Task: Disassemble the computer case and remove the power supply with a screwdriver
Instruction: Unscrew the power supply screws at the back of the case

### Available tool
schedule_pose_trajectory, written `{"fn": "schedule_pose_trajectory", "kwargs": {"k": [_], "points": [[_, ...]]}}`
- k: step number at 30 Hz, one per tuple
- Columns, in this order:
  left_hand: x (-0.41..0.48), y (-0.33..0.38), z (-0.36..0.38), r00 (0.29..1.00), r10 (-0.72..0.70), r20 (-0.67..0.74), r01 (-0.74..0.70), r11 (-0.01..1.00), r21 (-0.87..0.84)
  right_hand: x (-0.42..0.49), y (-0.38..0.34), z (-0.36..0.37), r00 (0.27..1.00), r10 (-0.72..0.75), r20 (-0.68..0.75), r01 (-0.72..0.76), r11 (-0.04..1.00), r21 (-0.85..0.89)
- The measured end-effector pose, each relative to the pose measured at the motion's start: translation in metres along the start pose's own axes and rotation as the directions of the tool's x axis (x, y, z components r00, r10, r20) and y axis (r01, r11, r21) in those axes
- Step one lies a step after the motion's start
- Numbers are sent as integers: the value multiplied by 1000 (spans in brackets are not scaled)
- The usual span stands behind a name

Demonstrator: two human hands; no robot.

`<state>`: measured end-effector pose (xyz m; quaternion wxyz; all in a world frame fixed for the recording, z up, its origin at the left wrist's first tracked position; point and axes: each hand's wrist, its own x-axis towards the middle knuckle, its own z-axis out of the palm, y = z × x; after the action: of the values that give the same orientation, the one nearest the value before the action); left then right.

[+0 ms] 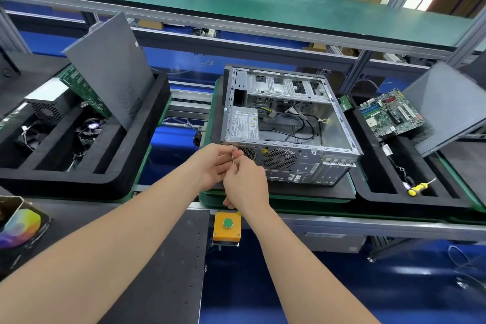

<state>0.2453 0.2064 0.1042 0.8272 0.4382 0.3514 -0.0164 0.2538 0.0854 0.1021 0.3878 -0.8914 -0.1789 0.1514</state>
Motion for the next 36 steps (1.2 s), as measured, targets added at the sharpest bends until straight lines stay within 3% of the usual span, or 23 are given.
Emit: {"fn": "schedule_pose_trajectory", "kwargs": {"k": [9,20,23,25,27,30,32,34,36], "points": [[2,-9,1,1000,9,12,-8,998,-69,-3,-4,5,994,-42,-97,31,993,-113],[0,-11,5,999,31,-15,-32,996,-81,0,5,8,996,-10,-87,14,999,51],[-2,-9,5,1000,9,5,-8,997,-80,-1,4,7,998,59,-10,-54,959,277],[-3,-7,3,1000,-10,20,11,997,-75,-3,0,7,974,192,122,-227,790,570],[-3,-5,1,1000,-14,14,15,999,-43,-3,-3,8,913,261,313,-405,495,768],[-6,-1,1,998,-60,29,62,997,-44,-5,2,8,814,113,569,-573,1,819],[-7,1,1,998,-63,26,65,993,-98,-8,12,8,759,-80,646,-630,-341,697],[-7,0,0,999,-31,33,35,990,-134,-12,18,7,759,-200,619,-633,-450,630],[-6,-2,-1,999,-14,49,20,993,-119,-10,16,7,775,-210,596,-624,-402,670]]}}
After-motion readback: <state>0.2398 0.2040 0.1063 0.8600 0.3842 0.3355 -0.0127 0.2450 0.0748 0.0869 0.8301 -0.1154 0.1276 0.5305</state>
